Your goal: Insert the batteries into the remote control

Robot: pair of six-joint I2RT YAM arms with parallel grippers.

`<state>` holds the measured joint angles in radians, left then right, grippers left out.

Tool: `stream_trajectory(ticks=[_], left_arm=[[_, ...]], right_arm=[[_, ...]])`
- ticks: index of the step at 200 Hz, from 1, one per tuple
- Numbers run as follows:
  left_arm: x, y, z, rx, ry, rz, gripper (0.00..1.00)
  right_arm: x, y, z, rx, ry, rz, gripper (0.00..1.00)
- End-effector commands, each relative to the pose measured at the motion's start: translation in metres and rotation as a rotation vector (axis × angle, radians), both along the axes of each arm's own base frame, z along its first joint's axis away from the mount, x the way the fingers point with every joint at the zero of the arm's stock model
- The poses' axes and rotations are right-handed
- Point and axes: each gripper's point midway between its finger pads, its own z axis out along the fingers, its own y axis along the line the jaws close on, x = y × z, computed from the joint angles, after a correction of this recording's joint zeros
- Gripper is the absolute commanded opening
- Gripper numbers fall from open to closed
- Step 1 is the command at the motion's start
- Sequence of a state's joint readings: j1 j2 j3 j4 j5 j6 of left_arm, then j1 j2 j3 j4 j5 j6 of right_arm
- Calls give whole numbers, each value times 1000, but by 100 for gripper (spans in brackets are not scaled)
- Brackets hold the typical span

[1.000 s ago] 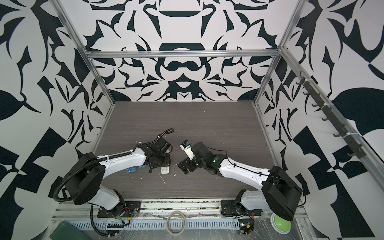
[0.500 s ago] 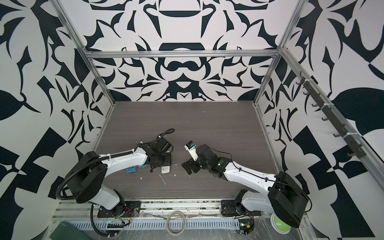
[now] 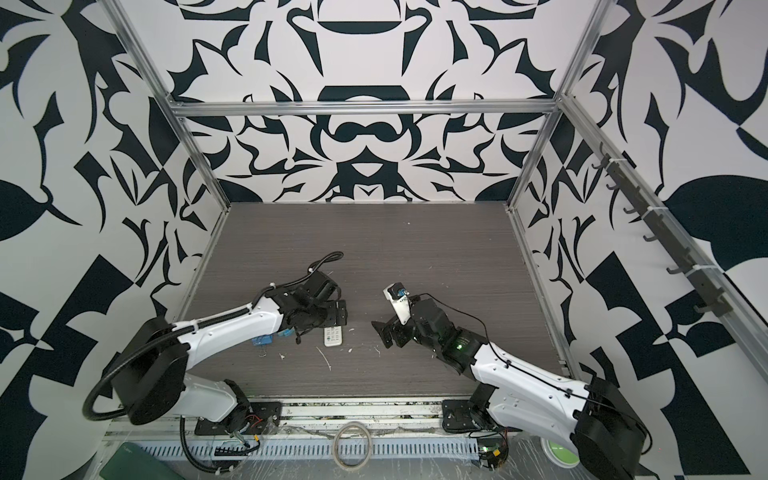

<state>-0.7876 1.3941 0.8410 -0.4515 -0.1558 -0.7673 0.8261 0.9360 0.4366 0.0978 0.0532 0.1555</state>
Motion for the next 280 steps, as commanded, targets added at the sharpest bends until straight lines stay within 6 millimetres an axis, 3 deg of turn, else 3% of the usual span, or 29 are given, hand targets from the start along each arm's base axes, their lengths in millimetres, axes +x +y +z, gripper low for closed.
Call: stream_trajectory(ticks=[1,30,55,88,126,174,215,230,280], left_arm=[[-1,14,23,17,-89,-26,99],[0,41,52,27,-207,-7,99],[3,76,55,83,-269,69,99],[7,123,56,172,-384,191,99],[13,160,69,166,-489,351,99],[33,203,83,259,-581,536,99],[60,219,81,505,-621,543,99],[68,224,79,581,-625,539,99],[78,228,86,538,-699,533,99]], right_arm=[[24,-30,13,-18,-86,-204,100],[30,-54,15,-39,-133,-313,99],[37,-91,15,-76,-158,-486,100],[32,-118,24,-46,-200,-571,99],[31,-162,31,-78,-290,-775,100],[36,-189,39,-111,-380,-920,100],[54,-200,40,-168,-394,-963,100],[59,-213,40,-197,-401,-1044,100],[73,-236,17,-264,-414,-1154,100]])
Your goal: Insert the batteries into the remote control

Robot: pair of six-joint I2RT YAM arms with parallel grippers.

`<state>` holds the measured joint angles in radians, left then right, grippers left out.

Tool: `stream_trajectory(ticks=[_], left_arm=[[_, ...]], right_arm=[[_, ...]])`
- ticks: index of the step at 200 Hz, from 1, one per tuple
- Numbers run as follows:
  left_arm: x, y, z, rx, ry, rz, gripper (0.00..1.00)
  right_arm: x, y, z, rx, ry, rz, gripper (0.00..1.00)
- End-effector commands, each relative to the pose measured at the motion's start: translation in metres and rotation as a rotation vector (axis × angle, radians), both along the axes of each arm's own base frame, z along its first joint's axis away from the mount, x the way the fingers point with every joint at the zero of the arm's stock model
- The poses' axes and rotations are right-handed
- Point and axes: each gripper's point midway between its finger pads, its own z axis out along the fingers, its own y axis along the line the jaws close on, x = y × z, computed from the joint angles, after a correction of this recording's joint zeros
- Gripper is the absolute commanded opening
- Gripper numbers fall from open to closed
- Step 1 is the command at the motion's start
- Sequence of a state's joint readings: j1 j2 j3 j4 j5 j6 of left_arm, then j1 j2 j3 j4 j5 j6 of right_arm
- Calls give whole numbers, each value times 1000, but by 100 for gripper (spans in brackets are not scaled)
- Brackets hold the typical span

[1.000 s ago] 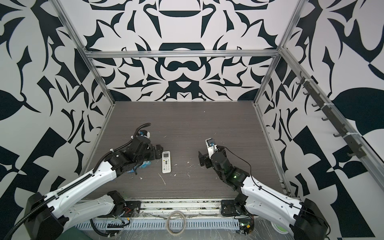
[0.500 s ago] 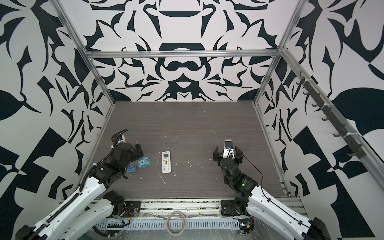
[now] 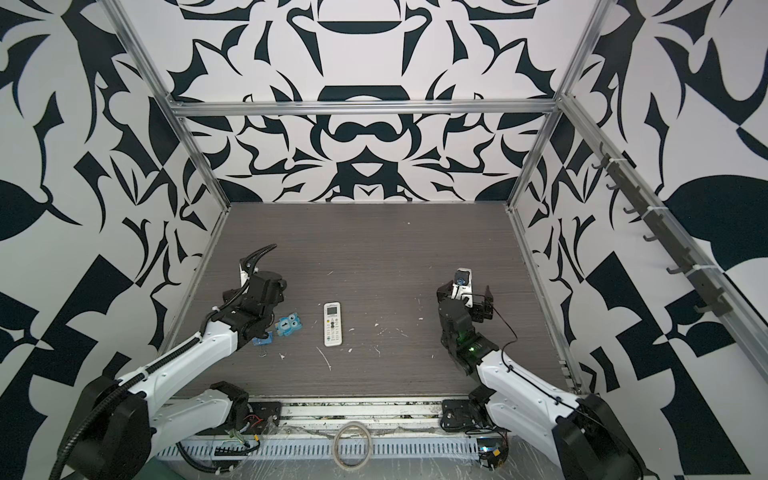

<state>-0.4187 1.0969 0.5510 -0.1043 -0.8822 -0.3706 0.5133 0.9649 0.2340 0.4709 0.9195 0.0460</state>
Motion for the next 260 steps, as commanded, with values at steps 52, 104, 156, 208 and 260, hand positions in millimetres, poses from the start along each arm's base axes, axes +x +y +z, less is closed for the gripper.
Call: stream_trajectory(ticks=[52,104,156,208,260], left_arm=[[8,3,7,95,-272,-160,99],[19,16,-1,85,-324,-157,99],[43,19,-16,49,-402,-194,99],[54,18,-32,35,-391,-240,99],[57,22,-33,30,-377,-222,99]], right_arm=[[26,-13,-12,-49,-41,-87,100],[49,-7,-11,-70,-114,-60,100],[63,-13,-24,-77,-63,-79,100],[89,-23,-44,21,86,-39,100],[95,-30,-52,81,121,-20,100]])
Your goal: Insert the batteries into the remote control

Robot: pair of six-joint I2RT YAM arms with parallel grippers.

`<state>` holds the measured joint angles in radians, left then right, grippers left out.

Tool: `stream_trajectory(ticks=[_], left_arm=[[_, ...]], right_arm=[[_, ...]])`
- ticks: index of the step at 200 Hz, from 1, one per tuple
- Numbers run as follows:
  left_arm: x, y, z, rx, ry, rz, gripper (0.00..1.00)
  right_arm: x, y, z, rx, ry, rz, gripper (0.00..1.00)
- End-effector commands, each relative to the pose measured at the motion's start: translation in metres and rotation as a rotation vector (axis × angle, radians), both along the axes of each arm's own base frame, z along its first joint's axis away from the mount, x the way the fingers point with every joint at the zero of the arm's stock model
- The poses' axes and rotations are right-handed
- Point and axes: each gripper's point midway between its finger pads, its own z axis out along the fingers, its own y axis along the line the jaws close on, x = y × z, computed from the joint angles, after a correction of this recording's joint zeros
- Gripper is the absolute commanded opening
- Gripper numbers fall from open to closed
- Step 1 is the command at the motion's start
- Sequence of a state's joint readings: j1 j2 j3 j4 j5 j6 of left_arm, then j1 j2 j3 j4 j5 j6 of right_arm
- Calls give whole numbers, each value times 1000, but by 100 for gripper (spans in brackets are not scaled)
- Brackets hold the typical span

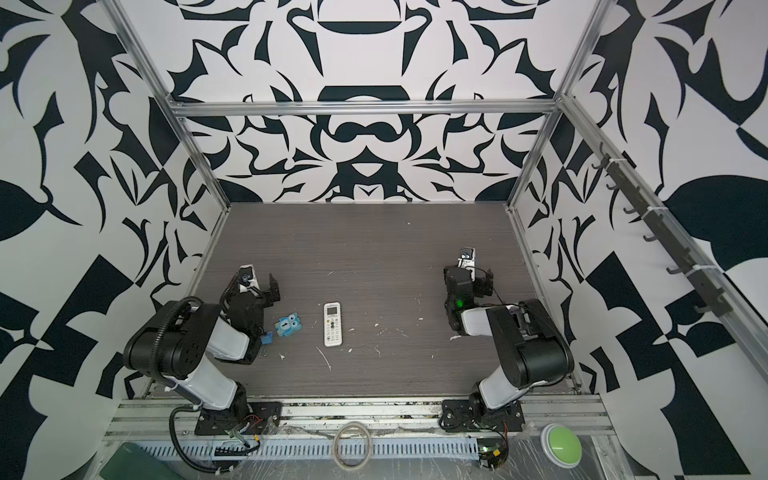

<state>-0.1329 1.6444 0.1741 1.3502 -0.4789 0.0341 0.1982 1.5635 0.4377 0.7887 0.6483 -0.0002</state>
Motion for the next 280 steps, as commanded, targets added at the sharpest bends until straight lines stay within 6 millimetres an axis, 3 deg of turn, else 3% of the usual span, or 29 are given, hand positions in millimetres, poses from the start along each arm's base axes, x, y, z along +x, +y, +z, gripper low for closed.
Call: stream_trajectory(ticks=[1,51,66,113,173,280], left_arm=[[10,0,18,-14,-67,-1,99],[12,4,16,-24,-53,15,99],[14,6,16,-24,-46,25,99],[29,22,7,-87,49,78,99],[31,34,3,-149,72,88,99],[30,35,2,-156,70,86,99]], right_arm=[[5,7,5,51,-9,28,100],[0,12,1,111,-48,114,100],[-7,5,-5,121,-81,83,100],[-3,5,-6,123,-77,88,100],[-6,4,-5,121,-83,98,100],[0,13,-9,136,-60,149,100]])
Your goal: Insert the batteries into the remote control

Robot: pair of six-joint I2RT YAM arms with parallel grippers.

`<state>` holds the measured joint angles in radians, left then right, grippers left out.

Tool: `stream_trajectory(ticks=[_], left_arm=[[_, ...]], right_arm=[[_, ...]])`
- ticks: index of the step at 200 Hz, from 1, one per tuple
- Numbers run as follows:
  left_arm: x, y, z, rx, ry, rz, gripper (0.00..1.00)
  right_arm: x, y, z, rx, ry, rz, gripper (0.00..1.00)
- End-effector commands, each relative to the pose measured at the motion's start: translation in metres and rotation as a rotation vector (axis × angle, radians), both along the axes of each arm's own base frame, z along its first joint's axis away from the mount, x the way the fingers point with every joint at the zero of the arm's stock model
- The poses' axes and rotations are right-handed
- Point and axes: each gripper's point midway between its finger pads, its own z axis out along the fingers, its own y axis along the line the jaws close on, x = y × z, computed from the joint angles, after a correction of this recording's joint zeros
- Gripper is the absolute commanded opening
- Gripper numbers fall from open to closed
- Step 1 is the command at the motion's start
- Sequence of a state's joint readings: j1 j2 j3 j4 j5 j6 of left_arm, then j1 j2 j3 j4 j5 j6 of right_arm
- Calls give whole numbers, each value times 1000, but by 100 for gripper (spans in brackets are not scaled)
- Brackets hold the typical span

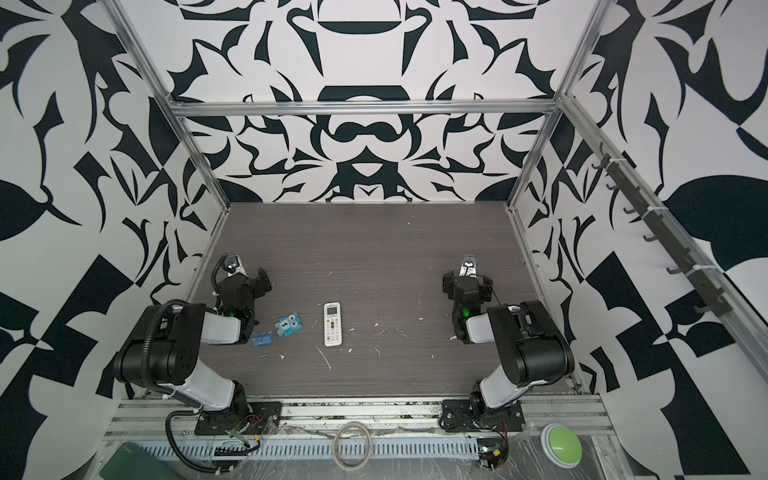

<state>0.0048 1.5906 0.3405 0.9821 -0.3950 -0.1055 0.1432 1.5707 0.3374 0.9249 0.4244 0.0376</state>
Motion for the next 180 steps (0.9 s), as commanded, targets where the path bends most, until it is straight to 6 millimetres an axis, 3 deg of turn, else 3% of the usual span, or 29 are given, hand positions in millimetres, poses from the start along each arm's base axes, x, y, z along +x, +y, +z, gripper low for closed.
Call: stream_trajectory(ticks=[1,83,102,111,120,127,133,159,180], left_arm=[[5,0,13,-12,-39,-2,99],[4,-1,13,-13,-44,-3,99],[4,-1,13,-13,-43,-3,99],[4,0,13,-12,-43,-2,99],[4,0,13,-13,-43,-1,99],[4,-1,13,-13,-44,-3,99],[4,-1,13,-13,-43,-3,99],[4,-1,13,-13,-45,-2,99],[4,0,13,-13,-45,-1,99]], right_arm=[[6,1,9,10,-35,11,100],[6,9,10,3,-37,67,100],[-12,28,17,-8,-128,172,100],[-15,24,20,-11,-161,152,100],[-5,17,20,-11,-143,106,100],[2,15,6,5,-36,104,100],[10,15,6,38,8,112,100],[-9,10,14,45,-111,115,100],[3,3,10,58,-53,74,100]])
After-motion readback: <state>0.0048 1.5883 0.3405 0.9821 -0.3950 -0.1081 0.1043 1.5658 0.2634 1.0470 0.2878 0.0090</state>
